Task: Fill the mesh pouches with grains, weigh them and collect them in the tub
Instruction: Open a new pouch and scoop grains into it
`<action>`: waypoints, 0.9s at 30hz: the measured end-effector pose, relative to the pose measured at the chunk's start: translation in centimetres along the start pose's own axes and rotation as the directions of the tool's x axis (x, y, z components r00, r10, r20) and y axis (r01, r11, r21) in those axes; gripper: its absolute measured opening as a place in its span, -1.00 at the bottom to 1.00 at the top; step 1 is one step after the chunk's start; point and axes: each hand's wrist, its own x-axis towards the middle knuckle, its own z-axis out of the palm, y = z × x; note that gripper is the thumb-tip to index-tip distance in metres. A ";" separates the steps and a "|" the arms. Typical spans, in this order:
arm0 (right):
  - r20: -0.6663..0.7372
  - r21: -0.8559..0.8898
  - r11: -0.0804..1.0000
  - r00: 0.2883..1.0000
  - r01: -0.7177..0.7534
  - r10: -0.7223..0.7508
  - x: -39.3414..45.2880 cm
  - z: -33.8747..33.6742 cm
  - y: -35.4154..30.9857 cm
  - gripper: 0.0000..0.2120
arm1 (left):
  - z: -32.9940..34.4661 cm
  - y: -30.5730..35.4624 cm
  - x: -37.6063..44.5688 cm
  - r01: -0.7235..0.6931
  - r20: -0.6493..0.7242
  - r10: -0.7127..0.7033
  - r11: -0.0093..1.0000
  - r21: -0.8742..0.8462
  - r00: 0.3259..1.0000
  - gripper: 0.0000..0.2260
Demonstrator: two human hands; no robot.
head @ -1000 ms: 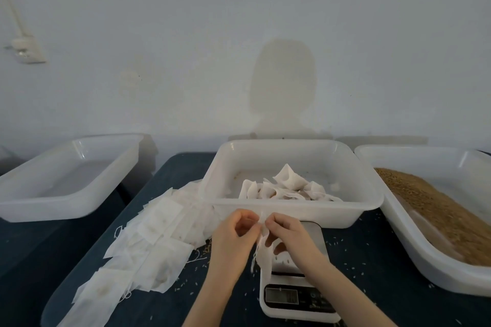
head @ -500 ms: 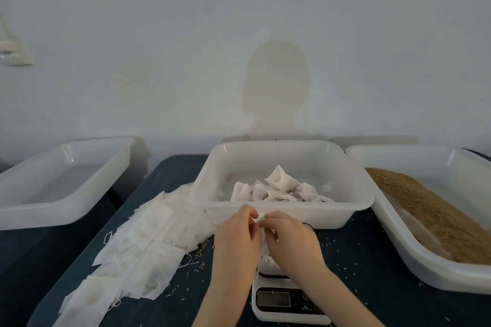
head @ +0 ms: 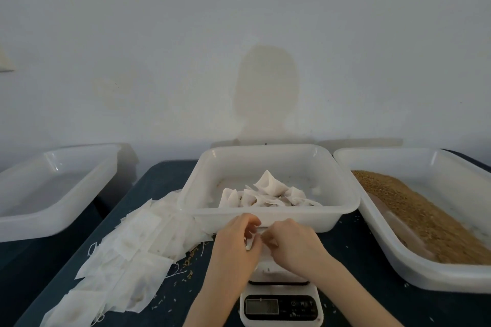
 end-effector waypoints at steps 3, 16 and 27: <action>0.029 0.042 0.999 1.000 -0.012 0.011 -0.2 -1.2 0.8 -0.81 | -0.8 -0.3 0.0 0.015 0.194 0.021 0.983 -0.185 0.981 -0.58; 0.107 0.328 0.941 0.986 0.084 -0.125 -2.2 -5.6 4.3 -0.88 | 1.6 0.6 1.2 0.036 0.426 0.037 0.986 -0.161 0.904 -0.79; -0.123 -0.177 0.843 0.862 -0.507 0.492 -5.7 -10.0 19.0 -0.61 | 4.6 1.8 2.9 -0.010 0.421 0.064 0.992 -0.129 0.905 -0.73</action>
